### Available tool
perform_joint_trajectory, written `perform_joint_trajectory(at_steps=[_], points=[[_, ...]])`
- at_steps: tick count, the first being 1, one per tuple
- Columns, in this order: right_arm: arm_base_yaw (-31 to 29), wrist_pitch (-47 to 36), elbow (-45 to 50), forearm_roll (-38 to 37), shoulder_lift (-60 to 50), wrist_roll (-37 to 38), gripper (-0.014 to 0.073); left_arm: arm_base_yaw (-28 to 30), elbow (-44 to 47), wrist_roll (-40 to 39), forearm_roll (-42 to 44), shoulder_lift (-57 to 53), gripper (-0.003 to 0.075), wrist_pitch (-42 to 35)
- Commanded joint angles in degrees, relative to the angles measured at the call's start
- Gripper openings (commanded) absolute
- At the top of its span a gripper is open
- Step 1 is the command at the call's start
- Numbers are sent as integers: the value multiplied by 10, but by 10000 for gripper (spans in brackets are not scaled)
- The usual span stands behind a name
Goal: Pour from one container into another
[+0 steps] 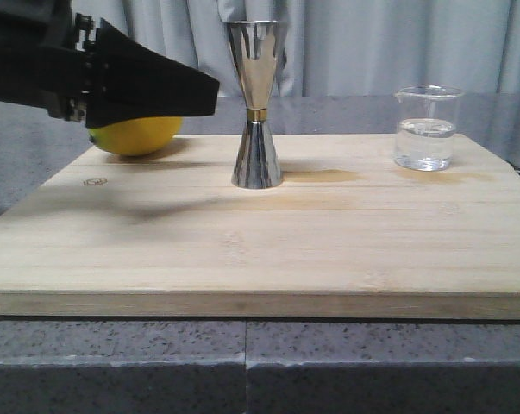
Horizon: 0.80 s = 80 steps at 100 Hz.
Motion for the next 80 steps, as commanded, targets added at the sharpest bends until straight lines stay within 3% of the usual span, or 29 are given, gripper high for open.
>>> perform_joint_trajectory(at_steps=[1, 42, 80], points=[[-4, -28, -19, 14, 0, -8, 592, -16, -34, 6, -52, 4, 545, 31], [-4, -28, -19, 14, 0, -8, 592, -71, -126, 6, -52, 95, 544, 32], [-4, -21, -19, 14, 0, -8, 592, -73, -131, 5, -49, 107, 544, 34]])
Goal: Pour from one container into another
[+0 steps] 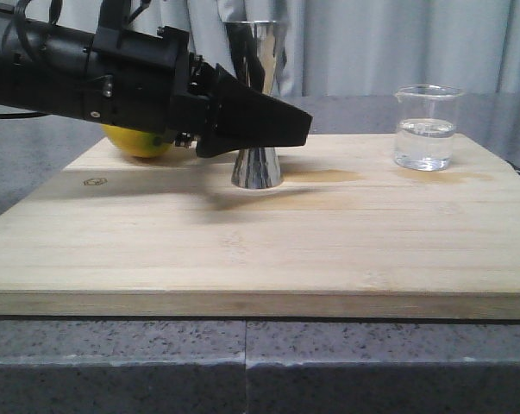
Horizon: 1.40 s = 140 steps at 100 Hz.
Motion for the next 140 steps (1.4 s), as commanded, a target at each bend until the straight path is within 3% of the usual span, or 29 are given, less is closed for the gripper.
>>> perform_joint_trajectory(at_steps=[1, 44, 77, 93, 140], points=[[-4, -24, -19, 14, 0, -8, 592, -1, -12, -9, -38, -23, 544, 33], [-4, -23, -19, 14, 0, -8, 592, 6, -12, -11, -27, -23, 536, 44], [-4, -23, -19, 12, 0, -8, 592, 6, -12, -11, -29, -23, 262, 45], [-4, -23, -19, 12, 0, -8, 592, 6, -12, -11, -29, -23, 169, 45], [-4, -26, -19, 12, 0, -8, 592, 6, -12, -11, -32, -23, 155, 57]])
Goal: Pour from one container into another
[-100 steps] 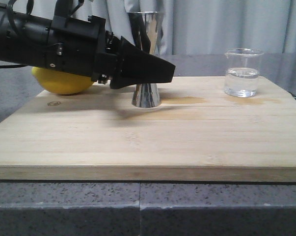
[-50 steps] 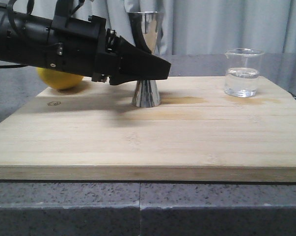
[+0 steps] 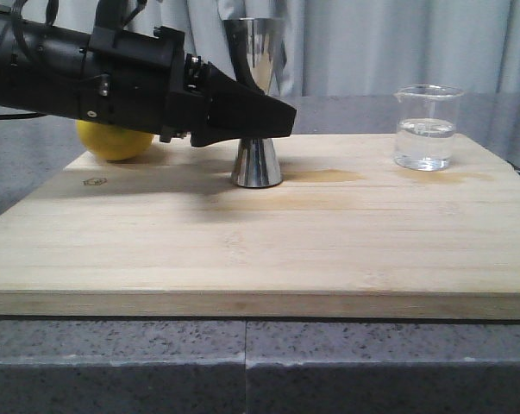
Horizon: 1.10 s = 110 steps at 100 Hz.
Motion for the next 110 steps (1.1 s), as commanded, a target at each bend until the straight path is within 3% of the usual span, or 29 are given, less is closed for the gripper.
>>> perform_joint_trajectory(at_steps=[1, 34, 60, 95, 110], points=[[-4, -31, -19, 12, 0, -8, 592, 4, -12, -5, -33, -23, 155, 53], [-4, -38, -19, 18, 0, -29, 592, 4, -12, 0, -38, -23, 107, 73], [-4, -59, -10, 99, 0, -125, 592, 4, -12, 8, -28, -23, 93, 73], [-4, -60, -3, 117, 0, -158, 592, 4, -12, 8, -13, -43, 93, 49], [-4, -76, 15, 173, 0, -203, 592, 4, -12, -11, -2, -58, 92, 24]])
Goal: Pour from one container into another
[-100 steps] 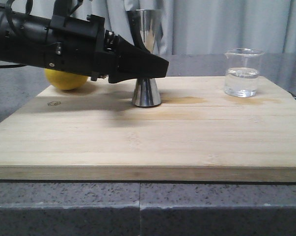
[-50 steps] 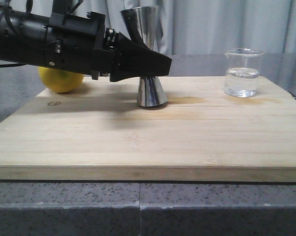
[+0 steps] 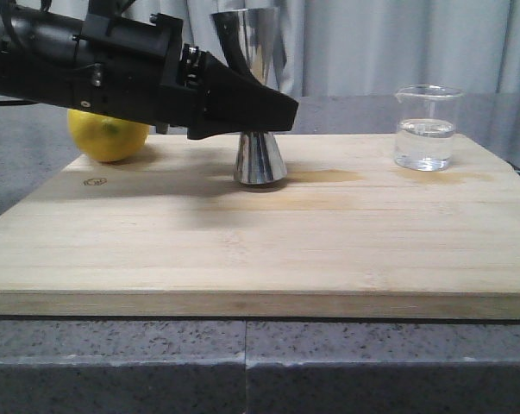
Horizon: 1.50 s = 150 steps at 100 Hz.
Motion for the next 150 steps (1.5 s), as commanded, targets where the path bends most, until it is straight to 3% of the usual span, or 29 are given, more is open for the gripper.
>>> perform_joint_trajectory(at_steps=[1, 33, 48, 124, 150], points=[[-4, -43, 1, 59, 0, -44, 592, 4, -12, -11, -28, -39, 93, 22], [-4, -129, 79, 86, 0, -79, 592, 2, -15, -54, -6, -44, 93, 4], [18, -188, 120, 145, 0, -134, 592, 2, -39, -87, 30, -44, 93, 4], [262, -557, 269, 184, 2, -151, 592, 2, -51, -90, 35, -44, 93, 6], [344, -680, 276, 184, 55, -102, 592, 2, -51, -90, 35, -44, 93, 6]])
